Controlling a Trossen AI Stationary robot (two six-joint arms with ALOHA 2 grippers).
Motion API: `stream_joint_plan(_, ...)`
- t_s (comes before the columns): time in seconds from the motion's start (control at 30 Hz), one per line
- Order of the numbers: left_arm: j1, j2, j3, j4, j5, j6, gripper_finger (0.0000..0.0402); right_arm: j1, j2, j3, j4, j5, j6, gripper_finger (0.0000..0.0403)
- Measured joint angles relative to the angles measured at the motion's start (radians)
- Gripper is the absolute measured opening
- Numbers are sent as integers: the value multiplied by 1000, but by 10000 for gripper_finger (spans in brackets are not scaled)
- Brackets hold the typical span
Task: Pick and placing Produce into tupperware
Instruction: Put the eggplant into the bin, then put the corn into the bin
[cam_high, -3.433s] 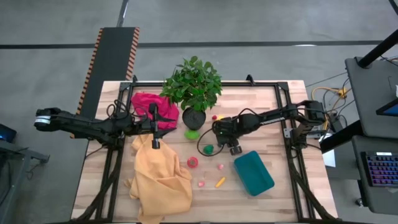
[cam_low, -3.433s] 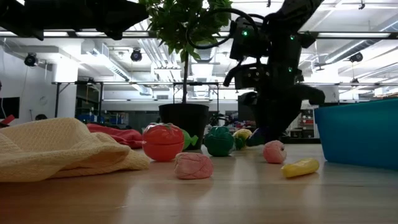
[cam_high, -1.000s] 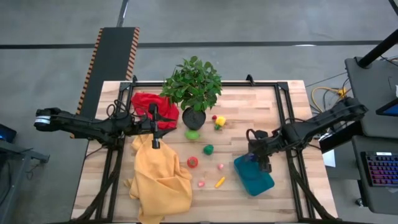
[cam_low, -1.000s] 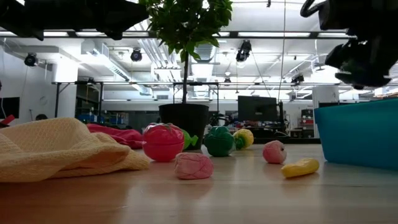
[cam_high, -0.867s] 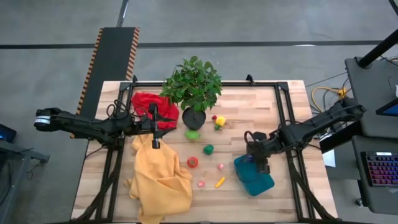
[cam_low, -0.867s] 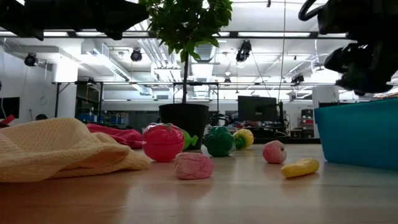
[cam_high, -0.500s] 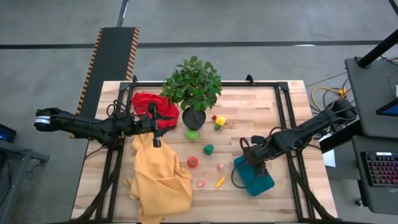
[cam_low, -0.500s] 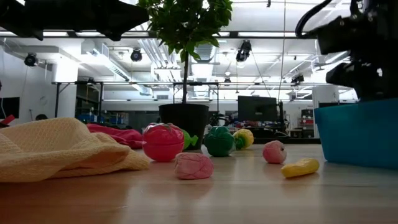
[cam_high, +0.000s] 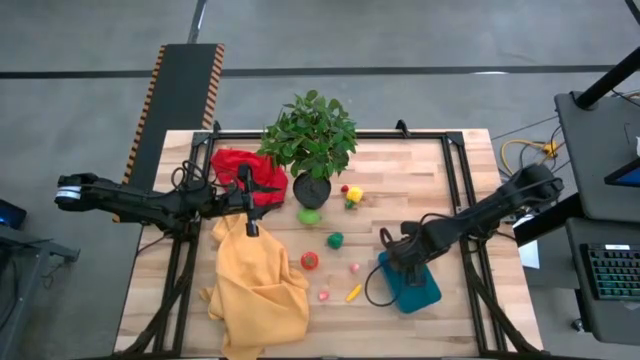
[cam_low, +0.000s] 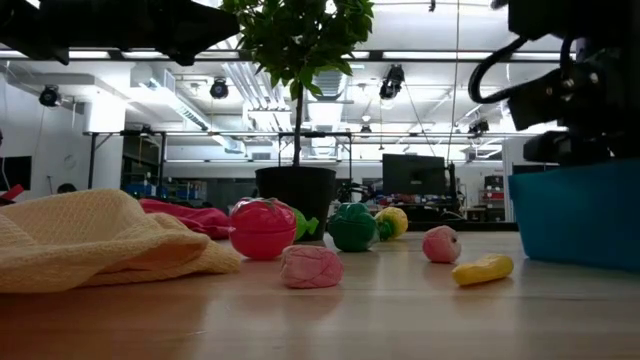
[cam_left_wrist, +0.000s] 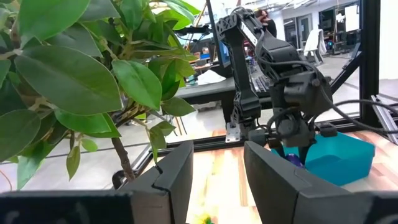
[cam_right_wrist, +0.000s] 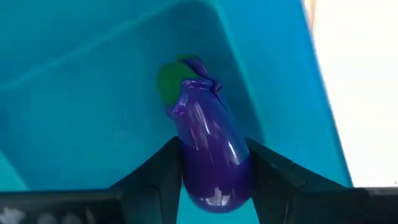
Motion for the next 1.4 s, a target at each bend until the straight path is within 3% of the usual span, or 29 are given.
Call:
stream_joint_plan(0.93, 0, 0, 0, 0, 0, 0, 129, 0, 25, 2, 9, -2, -1, 187)
stream_joint_plan(1.4, 0, 0, 0, 1, 0, 0, 129, -1, -139, 69, -3, -27, -57, 187)
